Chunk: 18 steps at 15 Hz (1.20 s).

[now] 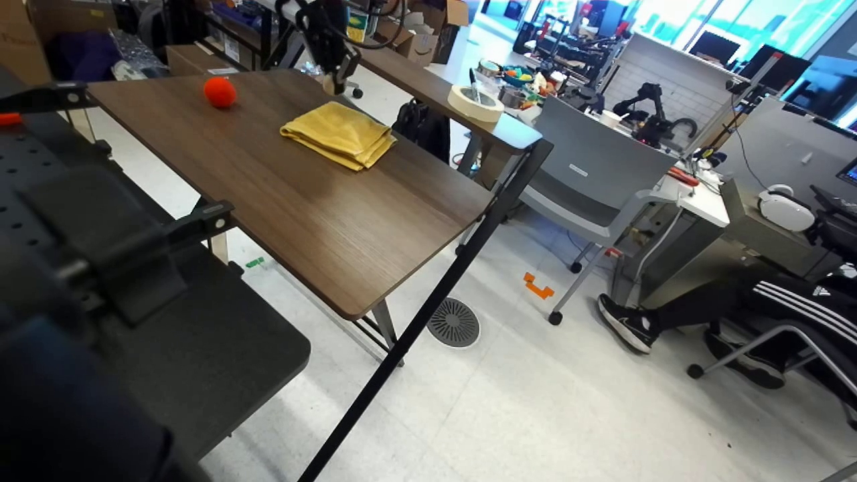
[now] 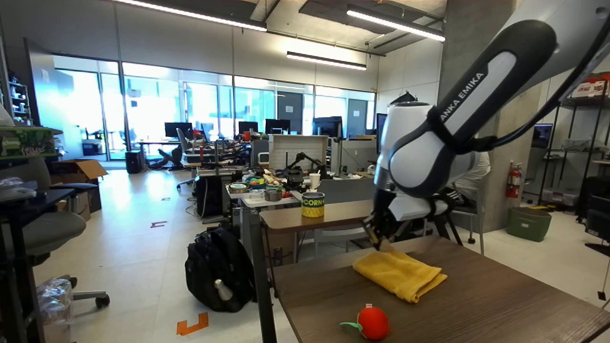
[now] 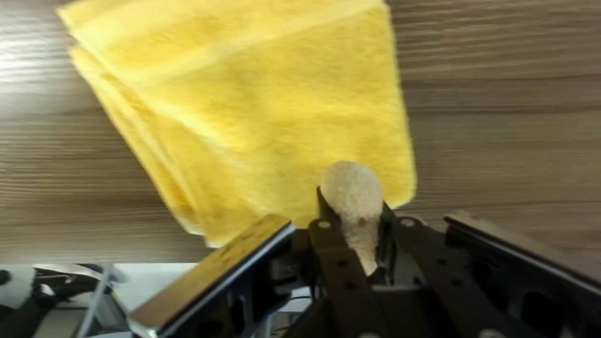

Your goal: Move the potato to the left, wipe the table with the yellow towel, move the red plush toy to the left, wipe the right side of the table with the towel, move the potato and red toy to the right, wipe the left side of the table

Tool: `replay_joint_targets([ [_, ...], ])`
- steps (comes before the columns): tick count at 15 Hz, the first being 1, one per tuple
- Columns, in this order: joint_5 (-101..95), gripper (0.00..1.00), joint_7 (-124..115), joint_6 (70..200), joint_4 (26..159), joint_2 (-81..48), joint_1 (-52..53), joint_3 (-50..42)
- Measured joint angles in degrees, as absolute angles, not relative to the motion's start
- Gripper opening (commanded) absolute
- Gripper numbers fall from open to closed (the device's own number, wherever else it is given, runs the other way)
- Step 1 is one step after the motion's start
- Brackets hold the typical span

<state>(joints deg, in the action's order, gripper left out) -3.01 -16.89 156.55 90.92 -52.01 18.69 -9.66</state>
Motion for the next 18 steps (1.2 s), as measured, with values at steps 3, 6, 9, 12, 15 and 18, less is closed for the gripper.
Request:
replay_joint_targets([
  [3, -3.0, 0.05, -21.9, 157.5, 99.0, -47.6, 17.6, -15.2],
  [6, -2.9, 0.05, -27.2, 157.6, 104.0, -45.6, 16.2, -19.7],
  [9, -2.2, 0.05, -33.2, 157.6, 105.8, -45.6, 14.4, -21.8],
  [12, 0.4, 0.05, -36.9, 157.6, 105.8, -46.4, 11.6, -21.1],
  [15, 2.5, 0.05, -38.4, 157.6, 104.6, -49.0, 8.5, -19.2],
  [18, 3.0, 0.51, -39.4, 157.6, 102.6, -52.0, 7.0, -17.9],
])
